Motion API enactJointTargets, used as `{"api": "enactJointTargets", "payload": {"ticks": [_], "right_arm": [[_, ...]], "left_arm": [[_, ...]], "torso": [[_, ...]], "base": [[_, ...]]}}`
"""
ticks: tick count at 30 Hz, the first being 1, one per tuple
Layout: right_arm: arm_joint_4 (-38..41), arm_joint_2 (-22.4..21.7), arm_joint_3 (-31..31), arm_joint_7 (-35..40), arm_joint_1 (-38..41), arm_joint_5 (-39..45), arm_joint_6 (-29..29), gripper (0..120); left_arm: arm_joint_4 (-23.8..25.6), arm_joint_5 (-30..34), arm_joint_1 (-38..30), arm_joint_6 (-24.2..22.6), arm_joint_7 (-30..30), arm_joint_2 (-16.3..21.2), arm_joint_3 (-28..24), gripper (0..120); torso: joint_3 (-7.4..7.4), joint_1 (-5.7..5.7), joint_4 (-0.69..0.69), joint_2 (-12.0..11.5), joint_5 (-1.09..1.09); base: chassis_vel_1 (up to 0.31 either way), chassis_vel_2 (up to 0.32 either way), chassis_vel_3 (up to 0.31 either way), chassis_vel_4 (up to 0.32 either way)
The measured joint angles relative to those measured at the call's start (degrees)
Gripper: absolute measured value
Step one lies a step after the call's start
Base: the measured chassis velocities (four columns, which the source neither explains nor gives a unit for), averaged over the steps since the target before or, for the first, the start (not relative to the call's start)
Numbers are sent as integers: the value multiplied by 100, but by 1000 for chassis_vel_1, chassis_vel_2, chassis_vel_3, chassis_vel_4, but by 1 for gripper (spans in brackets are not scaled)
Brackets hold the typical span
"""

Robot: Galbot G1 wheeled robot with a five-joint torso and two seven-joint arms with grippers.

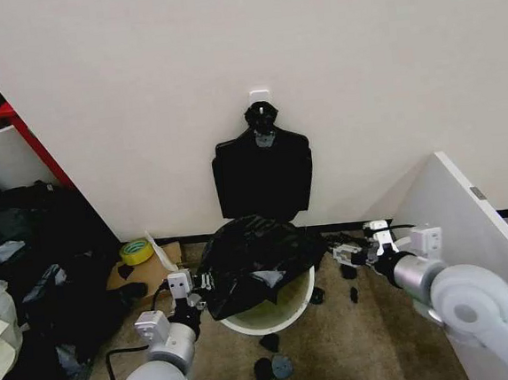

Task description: Place the garbage bag over the trash bin.

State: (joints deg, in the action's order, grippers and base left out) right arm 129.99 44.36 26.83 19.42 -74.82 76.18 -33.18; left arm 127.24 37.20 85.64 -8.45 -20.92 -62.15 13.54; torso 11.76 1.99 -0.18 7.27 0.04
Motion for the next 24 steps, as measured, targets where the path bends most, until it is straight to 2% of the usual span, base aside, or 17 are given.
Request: {"api": "enactJointTargets", "payload": {"ticks": [2,6,9,12,14,18,19,24], "right_arm": [[72,71,147,-108,-80,178,150,100],[196,156,503,-377,-362,386,242,100],[538,152,762,-1049,-950,-360,524,100],[824,69,717,-1469,-1294,-1129,682,100],[1054,3,480,-1733,-1484,-1887,851,100],[1342,-87,-435,-1961,-1493,-3397,999,100],[1342,-87,-435,-1961,-1493,-3397,999,100],[1356,-283,-1372,-2209,-1256,-4363,1104,100]], "left_arm": [[12,0,16,-17,-10,-7,-5,2],[56,39,53,-46,-40,-26,12,2],[140,96,165,-66,-51,-56,26,2],[182,100,286,-78,-51,-79,33,2],[196,101,320,-108,-61,-90,33,2],[247,99,288,-184,-91,-88,19,2],[247,99,288,-184,-91,-88,19,2],[333,88,364,-223,-87,13,21,2]], "torso": [[0,0,0,0,0],[0,0,1,0,0],[0,0,-3,0,0],[-1,0,-2,2,0],[0,0,0,2,-1],[0,0,0,2,-1],[0,0,0,2,-1],[0,0,0,2,-1]], "base": [[0,0,0,0],[0,0,0,0],[0,0,0,0],[0,0,0,0],[0,0,0,0],[0,0,0,0],[0,0,0,0],[0,0,0,0]]}}
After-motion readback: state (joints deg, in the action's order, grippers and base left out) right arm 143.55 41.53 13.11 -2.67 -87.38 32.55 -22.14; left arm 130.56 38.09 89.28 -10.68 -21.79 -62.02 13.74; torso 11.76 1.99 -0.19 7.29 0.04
